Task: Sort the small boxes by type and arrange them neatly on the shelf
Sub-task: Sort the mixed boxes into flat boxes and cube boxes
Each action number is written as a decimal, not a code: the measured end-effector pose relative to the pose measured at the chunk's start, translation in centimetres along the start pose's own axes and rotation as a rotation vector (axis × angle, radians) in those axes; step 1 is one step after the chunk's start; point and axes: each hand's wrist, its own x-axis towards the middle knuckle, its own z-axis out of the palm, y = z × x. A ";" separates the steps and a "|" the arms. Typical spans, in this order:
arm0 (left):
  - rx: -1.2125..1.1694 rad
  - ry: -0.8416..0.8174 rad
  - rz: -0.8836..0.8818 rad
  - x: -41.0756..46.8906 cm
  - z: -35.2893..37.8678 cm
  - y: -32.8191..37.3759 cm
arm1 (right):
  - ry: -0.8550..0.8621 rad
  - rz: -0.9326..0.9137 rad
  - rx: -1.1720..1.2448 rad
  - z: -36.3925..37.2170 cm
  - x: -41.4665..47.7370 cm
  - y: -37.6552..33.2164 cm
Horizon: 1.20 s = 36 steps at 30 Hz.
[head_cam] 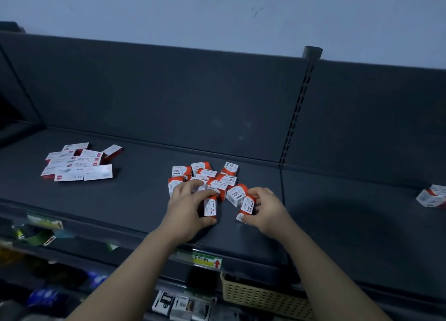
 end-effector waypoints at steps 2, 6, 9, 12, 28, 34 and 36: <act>0.033 0.002 0.013 0.6 0.1 -0.4 | 0.020 0.003 -0.002 0.5 -0.1 -0.2; 0.081 0.021 0.003 1.6 0.3 -0.5 | 0.075 -0.002 0.044 1.7 0.0 -0.6; 0.046 0.041 -0.007 1.5 0.4 -0.4 | 0.117 0.000 0.088 2.3 0.1 -0.9; 0.014 0.088 0.037 1.4 0.0 0.0 | 0.116 -0.004 0.098 2.1 -0.1 -1.0; -0.016 0.216 0.388 4.4 2.8 14.3 | 0.368 0.059 -0.342 -12.2 -7.7 6.7; -0.082 0.168 0.474 5.2 7.8 24.1 | 0.423 0.168 -0.386 -20.5 -11.5 12.2; -0.106 0.143 0.482 5.6 9.6 27.5 | 0.433 0.201 -0.398 -23.3 -12.6 14.2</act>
